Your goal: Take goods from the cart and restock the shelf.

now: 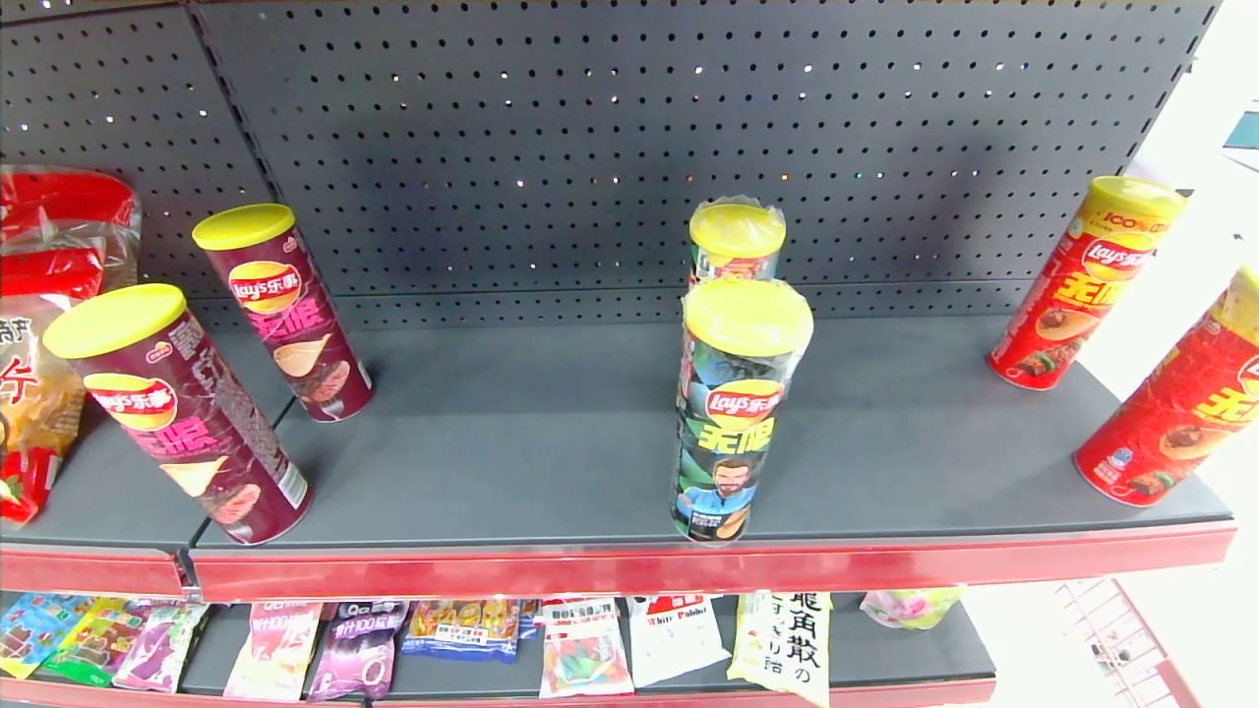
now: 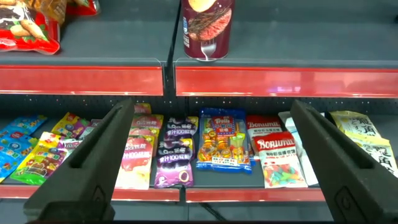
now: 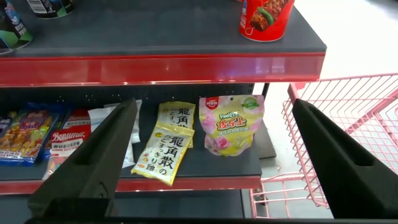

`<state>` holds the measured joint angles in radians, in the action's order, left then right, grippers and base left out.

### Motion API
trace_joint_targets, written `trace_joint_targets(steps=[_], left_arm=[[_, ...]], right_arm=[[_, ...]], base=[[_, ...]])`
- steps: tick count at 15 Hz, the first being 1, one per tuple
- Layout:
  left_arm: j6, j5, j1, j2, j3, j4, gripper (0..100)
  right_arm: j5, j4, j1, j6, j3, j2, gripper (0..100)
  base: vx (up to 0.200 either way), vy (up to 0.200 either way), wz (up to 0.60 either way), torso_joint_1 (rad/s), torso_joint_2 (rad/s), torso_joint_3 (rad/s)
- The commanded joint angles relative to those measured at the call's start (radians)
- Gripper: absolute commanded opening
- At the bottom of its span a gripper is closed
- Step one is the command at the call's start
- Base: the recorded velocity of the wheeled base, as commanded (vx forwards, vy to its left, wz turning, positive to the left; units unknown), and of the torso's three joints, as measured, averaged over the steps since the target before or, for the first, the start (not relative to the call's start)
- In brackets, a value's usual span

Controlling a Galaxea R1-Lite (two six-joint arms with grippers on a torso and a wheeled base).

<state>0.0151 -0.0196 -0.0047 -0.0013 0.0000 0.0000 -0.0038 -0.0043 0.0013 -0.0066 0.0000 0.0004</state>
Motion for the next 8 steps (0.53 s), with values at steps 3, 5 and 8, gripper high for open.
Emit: trace_joint_targets(steps=[3, 5, 8], left_arm=[[0.000, 0.000, 0.000, 0.001, 0.000, 0.000, 100], [0.000, 0.000, 0.000, 0.001, 0.000, 0.000, 100], [0.000, 0.000, 0.000, 0.001, 0.000, 0.000, 100]], right_arm=[[-0.001, 0.000, 0.000, 0.000, 0.000, 0.000, 100], [-0.001, 0.000, -0.001, 0.002, 0.000, 0.000, 100], [-0.001, 0.000, -0.001, 0.008, 0.000, 0.000, 100]], base=[[0.000, 0.000, 0.00, 0.000, 0.00, 0.000], [0.000, 0.000, 0.00, 0.000, 0.00, 0.000], [0.000, 0.000, 0.00, 0.000, 0.00, 0.000]])
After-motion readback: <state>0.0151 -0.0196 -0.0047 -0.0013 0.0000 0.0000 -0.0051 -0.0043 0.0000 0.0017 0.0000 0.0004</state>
